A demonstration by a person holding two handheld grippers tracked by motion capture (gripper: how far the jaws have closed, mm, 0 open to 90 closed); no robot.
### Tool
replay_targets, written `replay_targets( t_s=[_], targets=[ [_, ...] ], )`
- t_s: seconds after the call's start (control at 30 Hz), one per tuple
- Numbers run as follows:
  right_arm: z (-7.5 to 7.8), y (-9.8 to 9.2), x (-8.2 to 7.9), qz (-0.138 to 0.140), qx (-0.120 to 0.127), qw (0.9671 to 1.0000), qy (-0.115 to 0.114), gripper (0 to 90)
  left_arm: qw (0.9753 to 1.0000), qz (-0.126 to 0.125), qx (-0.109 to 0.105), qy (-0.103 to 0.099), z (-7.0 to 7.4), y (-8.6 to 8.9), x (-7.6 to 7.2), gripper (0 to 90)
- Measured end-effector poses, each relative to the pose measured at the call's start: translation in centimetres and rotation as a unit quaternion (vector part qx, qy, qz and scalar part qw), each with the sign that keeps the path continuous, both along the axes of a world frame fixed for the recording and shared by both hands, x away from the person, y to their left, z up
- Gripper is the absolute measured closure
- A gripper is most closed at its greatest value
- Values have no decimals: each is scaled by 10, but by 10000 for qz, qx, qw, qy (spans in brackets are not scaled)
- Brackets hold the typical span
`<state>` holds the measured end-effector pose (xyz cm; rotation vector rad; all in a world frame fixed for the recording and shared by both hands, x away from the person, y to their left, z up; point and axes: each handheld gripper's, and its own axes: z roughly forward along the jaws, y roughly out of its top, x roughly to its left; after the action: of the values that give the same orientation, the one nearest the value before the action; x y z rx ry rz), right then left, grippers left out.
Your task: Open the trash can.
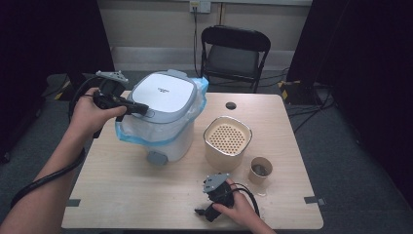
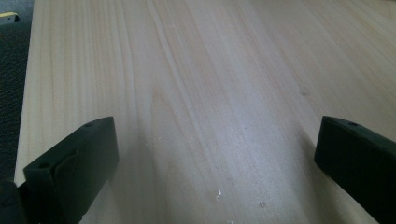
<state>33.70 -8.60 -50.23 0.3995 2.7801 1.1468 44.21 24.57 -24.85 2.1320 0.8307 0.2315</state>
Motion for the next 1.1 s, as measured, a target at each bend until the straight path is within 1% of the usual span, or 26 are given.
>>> replay_targets(
  t_s=[0.3,0.5,0.53,0.57,0.6,0.63,0.67,0.8,0.87,0.93,1.1],
  targets=[
    [0,0,0,0,0,10000,-1,0,10000,-47,-60,-43,-2,1,-1,900],
    [0,0,0,0,0,10000,0,0,10000,-48,-10,-44,-2,0,-1,900],
    [0,0,0,-5,0,10000,-4,0,10000,-48,25,-45,-1,0,-2,900],
    [0,0,0,0,0,10000,0,0,10000,-43,-6,-79,-1,0,-2,900],
    [0,0,0,0,-1,10000,0,0,9999,-80,-16,-73,-1,-1,-2,894],
    [0,0,0,1,-1,10000,-3,0,9999,-113,-28,-66,0,-1,-3,852],
    [0,0,0,1,0,10000,-2,0,9999,-128,-17,-60,0,-1,-4,830],
    [0,0,0,1,0,10000,-2,0,9998,-177,-61,-16,-1,0,-7,792],
    [0,0,0,-1,1,10000,-1,0,9997,-179,-150,28,-2,1,-9,772],
    [0,0,0,0,0,10000,-3,0,9995,-237,-204,64,-4,4,-11,764],
    [0,0,0,-1,-1,10000,1,0,9990,-304,-308,63,-6,7,-18,732]
  ],
)
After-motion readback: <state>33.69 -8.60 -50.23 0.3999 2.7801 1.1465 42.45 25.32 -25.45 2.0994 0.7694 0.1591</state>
